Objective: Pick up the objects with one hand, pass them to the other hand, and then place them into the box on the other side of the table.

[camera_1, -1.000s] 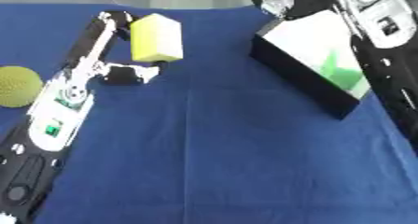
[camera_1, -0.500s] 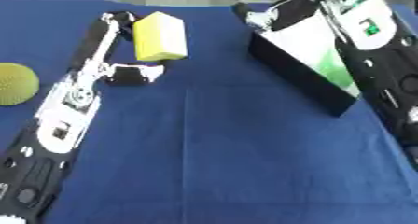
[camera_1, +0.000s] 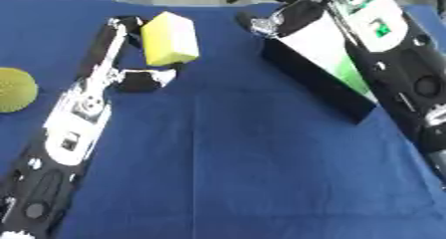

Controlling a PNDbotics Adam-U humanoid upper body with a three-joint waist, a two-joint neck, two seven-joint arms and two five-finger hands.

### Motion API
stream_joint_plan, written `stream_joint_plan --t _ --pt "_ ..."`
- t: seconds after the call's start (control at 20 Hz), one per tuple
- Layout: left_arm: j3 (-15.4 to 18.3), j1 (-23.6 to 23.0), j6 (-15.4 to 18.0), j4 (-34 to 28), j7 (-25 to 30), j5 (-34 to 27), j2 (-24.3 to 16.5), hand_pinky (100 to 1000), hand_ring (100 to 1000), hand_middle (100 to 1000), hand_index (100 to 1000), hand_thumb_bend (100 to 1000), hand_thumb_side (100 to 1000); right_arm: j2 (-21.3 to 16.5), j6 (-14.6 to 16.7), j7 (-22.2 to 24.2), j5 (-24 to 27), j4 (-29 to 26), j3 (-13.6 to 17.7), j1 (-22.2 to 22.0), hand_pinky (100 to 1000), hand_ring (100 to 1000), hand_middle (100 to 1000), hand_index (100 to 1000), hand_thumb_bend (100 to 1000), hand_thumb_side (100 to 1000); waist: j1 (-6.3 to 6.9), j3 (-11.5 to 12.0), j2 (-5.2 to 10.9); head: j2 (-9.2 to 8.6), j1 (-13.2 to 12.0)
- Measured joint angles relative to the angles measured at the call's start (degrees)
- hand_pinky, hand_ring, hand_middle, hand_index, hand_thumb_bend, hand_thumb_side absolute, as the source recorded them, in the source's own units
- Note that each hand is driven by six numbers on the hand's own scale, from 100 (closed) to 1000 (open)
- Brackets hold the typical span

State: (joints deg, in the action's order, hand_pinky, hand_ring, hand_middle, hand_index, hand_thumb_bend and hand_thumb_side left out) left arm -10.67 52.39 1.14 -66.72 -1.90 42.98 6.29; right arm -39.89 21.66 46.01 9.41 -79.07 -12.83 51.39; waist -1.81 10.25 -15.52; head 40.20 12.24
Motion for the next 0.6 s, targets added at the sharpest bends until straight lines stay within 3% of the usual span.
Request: stream_joint_plan --t 0.6 --pt "0.6 0.1 -0.8 0.7 -0.3 -0.2 1.3 611 659 514 516 217 186 0.9 1.3 -1.3 -0.7 -1.1 -3.4 0.9 924 1000 946 931 141 274 0.00 0.0 -0.43 0.00 -1.0"
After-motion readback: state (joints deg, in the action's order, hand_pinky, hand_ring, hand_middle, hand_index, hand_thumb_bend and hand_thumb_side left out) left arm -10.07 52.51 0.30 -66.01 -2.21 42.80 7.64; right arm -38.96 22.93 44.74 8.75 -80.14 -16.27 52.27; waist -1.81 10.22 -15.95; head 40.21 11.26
